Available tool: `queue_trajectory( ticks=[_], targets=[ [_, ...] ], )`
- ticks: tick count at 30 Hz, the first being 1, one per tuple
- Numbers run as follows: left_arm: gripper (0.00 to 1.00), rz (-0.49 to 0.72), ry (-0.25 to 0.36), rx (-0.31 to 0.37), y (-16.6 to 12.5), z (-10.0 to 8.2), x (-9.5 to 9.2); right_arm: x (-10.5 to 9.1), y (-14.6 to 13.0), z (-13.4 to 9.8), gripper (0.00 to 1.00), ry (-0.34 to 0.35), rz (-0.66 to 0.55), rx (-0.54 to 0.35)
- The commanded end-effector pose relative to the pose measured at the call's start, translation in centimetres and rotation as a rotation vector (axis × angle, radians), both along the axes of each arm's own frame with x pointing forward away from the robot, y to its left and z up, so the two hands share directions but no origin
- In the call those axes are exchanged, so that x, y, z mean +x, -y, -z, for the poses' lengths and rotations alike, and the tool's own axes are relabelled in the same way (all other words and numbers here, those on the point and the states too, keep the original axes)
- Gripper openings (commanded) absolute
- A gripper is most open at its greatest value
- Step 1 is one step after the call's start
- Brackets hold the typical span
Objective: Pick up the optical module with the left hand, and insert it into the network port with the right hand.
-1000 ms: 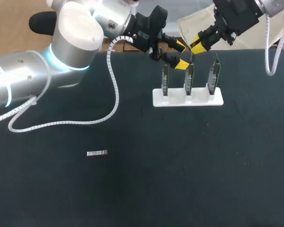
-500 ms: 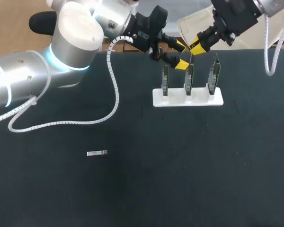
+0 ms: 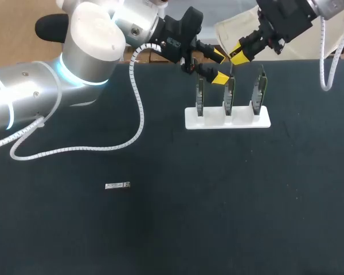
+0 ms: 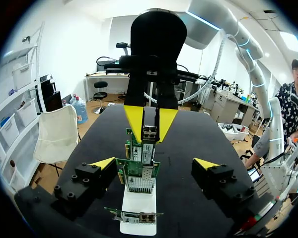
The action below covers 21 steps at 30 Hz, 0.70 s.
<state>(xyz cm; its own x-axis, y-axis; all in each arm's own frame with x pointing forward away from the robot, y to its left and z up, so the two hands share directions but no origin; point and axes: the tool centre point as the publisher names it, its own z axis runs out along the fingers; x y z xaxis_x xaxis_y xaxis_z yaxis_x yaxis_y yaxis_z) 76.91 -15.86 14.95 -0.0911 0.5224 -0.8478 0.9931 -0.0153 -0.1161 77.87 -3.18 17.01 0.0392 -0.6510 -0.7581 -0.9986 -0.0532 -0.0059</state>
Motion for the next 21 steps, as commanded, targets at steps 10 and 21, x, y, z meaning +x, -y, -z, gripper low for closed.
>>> queue_trajectory(
  ticks=[10,21],
  targets=[
    [1.00,0.004,-0.003,0.004,0.09,-0.04,0.24,-0.09,-0.18,0.22,0.00,-0.007,-0.008,-0.001],
    [1.00,0.004,-0.003,0.004,0.09,-0.04,0.24,-0.24,-0.11,-0.01,0.00,0.004,-0.017,-0.003]
  ],
)
